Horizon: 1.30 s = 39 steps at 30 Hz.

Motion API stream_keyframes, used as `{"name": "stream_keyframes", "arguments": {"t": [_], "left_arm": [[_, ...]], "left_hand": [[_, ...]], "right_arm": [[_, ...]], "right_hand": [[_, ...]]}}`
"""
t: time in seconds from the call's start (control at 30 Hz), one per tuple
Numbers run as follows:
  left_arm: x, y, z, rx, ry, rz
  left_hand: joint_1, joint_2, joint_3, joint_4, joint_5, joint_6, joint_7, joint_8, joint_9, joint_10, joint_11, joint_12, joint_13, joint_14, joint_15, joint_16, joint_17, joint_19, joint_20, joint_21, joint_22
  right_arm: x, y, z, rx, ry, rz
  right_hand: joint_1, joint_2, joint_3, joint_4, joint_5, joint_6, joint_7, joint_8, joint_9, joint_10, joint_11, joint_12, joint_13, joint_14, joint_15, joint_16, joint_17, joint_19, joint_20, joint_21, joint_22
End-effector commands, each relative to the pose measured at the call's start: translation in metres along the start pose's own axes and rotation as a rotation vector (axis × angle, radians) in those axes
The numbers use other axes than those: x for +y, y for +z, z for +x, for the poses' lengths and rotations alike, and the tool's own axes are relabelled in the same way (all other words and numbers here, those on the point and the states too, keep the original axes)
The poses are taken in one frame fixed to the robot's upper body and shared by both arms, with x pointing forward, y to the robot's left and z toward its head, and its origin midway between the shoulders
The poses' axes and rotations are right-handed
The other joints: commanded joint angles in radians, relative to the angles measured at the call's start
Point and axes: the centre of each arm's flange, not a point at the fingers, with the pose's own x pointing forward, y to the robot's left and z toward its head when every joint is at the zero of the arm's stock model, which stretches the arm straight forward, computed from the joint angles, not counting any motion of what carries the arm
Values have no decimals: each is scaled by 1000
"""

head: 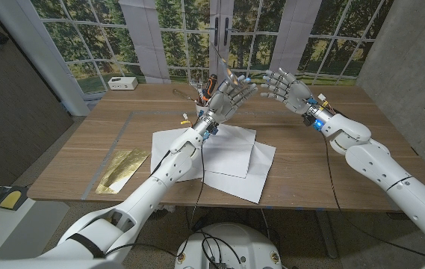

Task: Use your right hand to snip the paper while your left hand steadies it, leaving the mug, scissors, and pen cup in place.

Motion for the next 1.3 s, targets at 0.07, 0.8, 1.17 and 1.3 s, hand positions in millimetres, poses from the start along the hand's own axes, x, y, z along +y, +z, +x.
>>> {"name": "stream_keyframes", "arguments": {"t": [0.07,0.8,1.17,1.3], "left_arm": [[1,-3,3,-2,-3,-17],[-1,-4,-3,7,84,-1],[7,-11,-4,41,126,3],[9,-13,-4,53,134,15]], "left_hand": [[10,48,15,14,11,12,2,0,0,13,4,-8,6,15,-164,11,5,6,-3,-3,0],[-27,110,13,62,-43,168,46,69,7,172,8,18,36,107,-163,24,8,22,-9,-3,1],[-61,70,-25,81,-34,157,38,64,4,174,7,14,44,120,-163,20,7,30,-18,-2,0],[-73,51,-42,89,-28,151,31,59,3,167,7,7,45,119,-162,16,7,31,-21,-3,0]], "right_arm": [[0,1,-3,-7,-12,0],[2,-3,-5,-23,-26,19],[3,0,-6,-55,-27,24],[4,0,-5,-56,-24,24]], "right_hand": [[1,12,0,-1,-2,6,-4,10,-1,8,2,-6,-2,4,-9,6,0,6,1,-3,4],[0,16,-1,-2,-4,6,-4,9,-2,7,2,-12,-6,-1,-8,5,-11,5,4,-20,4],[1,16,-2,-3,-5,6,-4,9,-3,10,2,-13,-8,-3,-9,4,-16,3,8,-27,4],[1,16,-2,-4,-5,6,-4,9,-3,11,2,-14,-9,-5,-7,3,-18,3,8,-30,4]]}}
